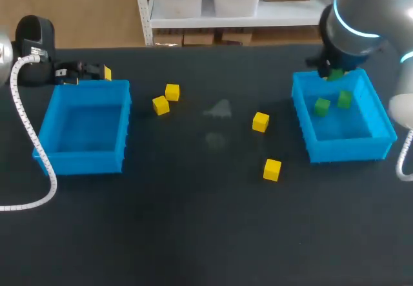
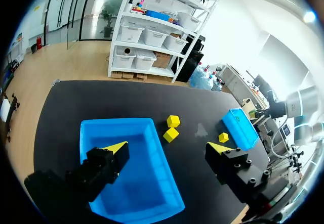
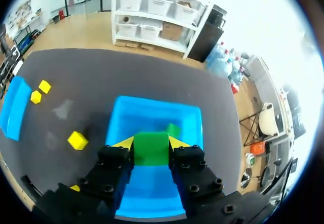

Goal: Put the green cubes in the right bin and the yellow cubes in the left bin.

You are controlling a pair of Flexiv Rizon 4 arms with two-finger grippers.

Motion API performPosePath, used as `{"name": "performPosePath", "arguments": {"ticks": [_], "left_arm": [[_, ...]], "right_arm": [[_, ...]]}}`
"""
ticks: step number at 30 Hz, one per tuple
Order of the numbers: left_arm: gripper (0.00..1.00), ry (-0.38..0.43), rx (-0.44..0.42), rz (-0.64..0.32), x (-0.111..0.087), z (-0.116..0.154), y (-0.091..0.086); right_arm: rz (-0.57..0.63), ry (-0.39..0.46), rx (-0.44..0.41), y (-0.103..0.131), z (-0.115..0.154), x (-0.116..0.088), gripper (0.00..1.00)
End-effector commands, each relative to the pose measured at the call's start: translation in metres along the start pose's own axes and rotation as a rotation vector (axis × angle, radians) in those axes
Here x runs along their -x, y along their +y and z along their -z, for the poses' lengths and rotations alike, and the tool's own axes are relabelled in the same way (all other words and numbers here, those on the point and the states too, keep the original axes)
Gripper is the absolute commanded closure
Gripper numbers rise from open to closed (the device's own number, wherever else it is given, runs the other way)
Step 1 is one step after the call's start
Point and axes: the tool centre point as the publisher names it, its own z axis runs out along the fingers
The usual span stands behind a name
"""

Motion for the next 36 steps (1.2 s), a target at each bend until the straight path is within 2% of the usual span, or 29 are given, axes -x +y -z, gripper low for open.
{"name": "performPosePath", "arguments": {"ticks": [1,9,13,15,16,17,36], "left_arm": [[0.00,-0.006,-0.010,-0.002,-0.0013,0.0002,0.0022],[0.00,-0.006,-0.010,-0.002,-0.0013,0.0002,0.0022],[0.00,-0.006,-0.010,-0.002,-0.0013,0.0002,0.0022],[0.00,-0.006,-0.010,-0.002,-0.0013,0.0002,0.0022],[0.00,-0.006,-0.010,-0.002,-0.0013,0.0002,0.0022],[0.00,-0.006,-0.010,-0.002,-0.0013,0.0002,0.0022],[0.00,-0.006,-0.010,-0.002,-0.0013,0.0002,0.0022]], "right_arm": [[-0.022,-0.026,0.011,-0.0084,-0.0109,-0.0091,1.00],[-0.051,-0.005,0.012,-0.0117,-0.0196,-0.0142,1.00],[-0.056,-0.004,0.014,-0.0124,-0.0200,-0.0121,0.94],[-0.056,-0.005,0.016,-0.0126,-0.0201,-0.0112,0.71],[-0.052,-0.009,0.020,-0.0127,-0.0200,-0.0106,0.16],[-0.053,-0.010,0.019,-0.0128,-0.0199,-0.0101,0.00],[-0.066,-0.010,0.029,-0.0136,-0.0198,-0.0091,0.00]]}}
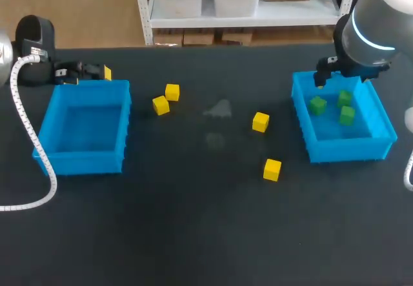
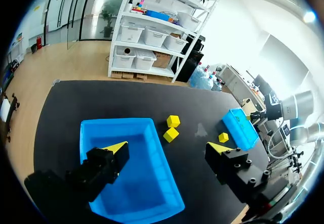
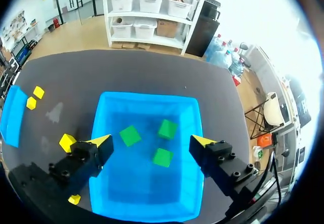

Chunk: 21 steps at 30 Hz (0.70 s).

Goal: Put the green cubes in the right bin and the yellow cubes in the left bin.

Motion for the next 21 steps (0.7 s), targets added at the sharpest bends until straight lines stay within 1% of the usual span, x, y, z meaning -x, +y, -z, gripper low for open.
{"name": "performPosePath", "arguments": {"ticks": [1,18,20,21], "left_arm": [[0.00,-0.006,-0.010,-0.002,-0.001,0.000,0.002],[0.00,-0.006,-0.010,-0.002,-0.001,0.000,0.002],[0.00,0.021,-0.014,-0.084,0.011,-0.006,-0.006],[0.00,0.032,-0.029,-0.108,0.017,-0.008,-0.009]], "right_arm": [[0.000,-0.002,0.001,-0.001,0.000,-0.001,0.00],[0.000,-0.002,0.001,-0.001,0.000,-0.001,0.00],[0.000,-0.002,0.001,-0.001,0.000,-0.001,0.00],[0.000,-0.002,0.001,-0.001,0.000,-0.001,0.00]]}}
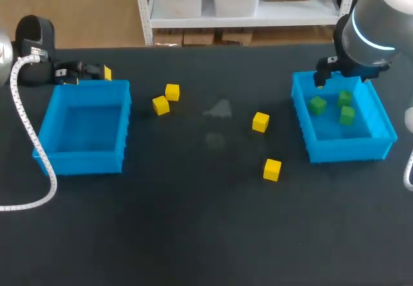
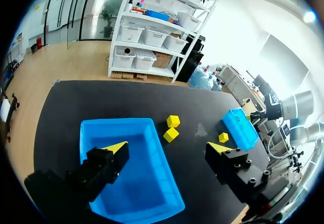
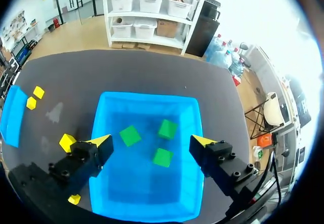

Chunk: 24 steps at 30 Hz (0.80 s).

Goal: Put the green cubes in the right bin and the yellow cubes in the left bin.

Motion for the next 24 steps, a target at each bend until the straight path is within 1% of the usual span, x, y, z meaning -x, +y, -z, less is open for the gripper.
{"name": "performPosePath", "arguments": {"ticks": [1,4,7,10,12,16,22,24], "left_arm": [[0.00,0.047,-0.035,-0.094,0.022,-0.010,-0.009],[0.00,0.098,-0.049,-0.180,0.036,-0.016,-0.016],[0.00,0.154,-0.050,-0.243,0.043,-0.022,-0.019],[0.00,0.237,-0.044,-0.310,0.042,-0.030,-0.020],[0.00,0.306,-0.022,-0.361,0.039,-0.035,-0.019],[0.00,0.392,0.031,-0.414,0.037,-0.047,-0.015],[0.00,0.445,0.082,-0.475,0.041,-0.064,-0.017],[0.00,0.473,0.093,-0.491,0.040,-0.069,-0.019]], "right_arm": [[0.000,-0.002,0.001,-0.001,0.001,-0.001,0.00],[0.000,-0.002,0.001,-0.001,0.001,-0.001,0.00],[0.000,-0.002,0.001,-0.001,0.001,-0.001,0.00],[0.000,-0.002,0.001,-0.001,0.001,-0.001,0.00],[0.000,-0.002,0.001,-0.001,0.001,-0.001,0.00],[0.000,-0.002,0.001,-0.001,0.001,-0.001,0.00],[0.000,-0.002,0.001,-0.001,0.001,-0.001,0.00],[0.000,-0.002,0.001,-0.001,0.001,-0.001,0.00]]}}
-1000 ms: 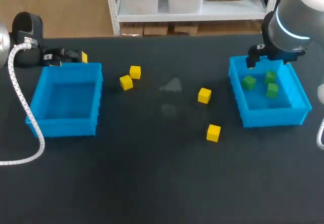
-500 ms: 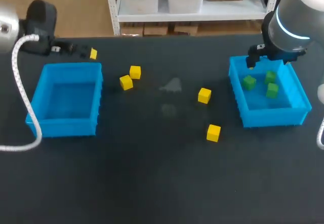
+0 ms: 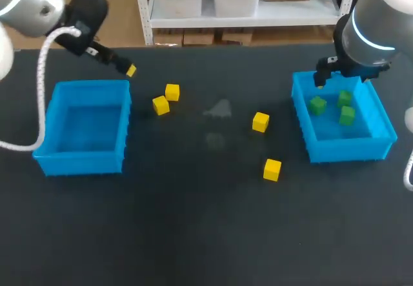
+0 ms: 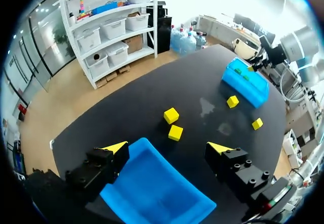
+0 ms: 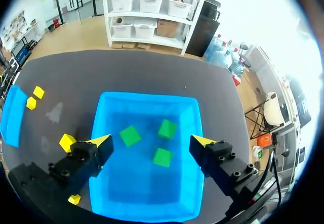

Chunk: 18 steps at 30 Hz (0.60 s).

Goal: Put the green cubes in the right bin and the yellow cubes in the left bin.

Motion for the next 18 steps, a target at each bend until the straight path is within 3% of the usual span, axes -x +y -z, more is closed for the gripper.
{"name": "performPosePath", "arguments": {"ticks": [1,6,18], "left_arm": [[0.00,0.195,0.008,-0.018,0.013,-0.015,-0.003],[0.00,0.259,0.008,-0.077,0.011,-0.028,-0.011],[0.00,0.316,-0.037,-0.137,0.003,-0.053,-0.026]], "right_arm": [[0.000,-0.001,0.001,-0.001,0.000,-0.001,0.00],[0.000,-0.001,0.001,-0.001,0.000,-0.001,0.00],[0.000,-0.001,0.001,-0.001,0.000,-0.001,0.00]]}}
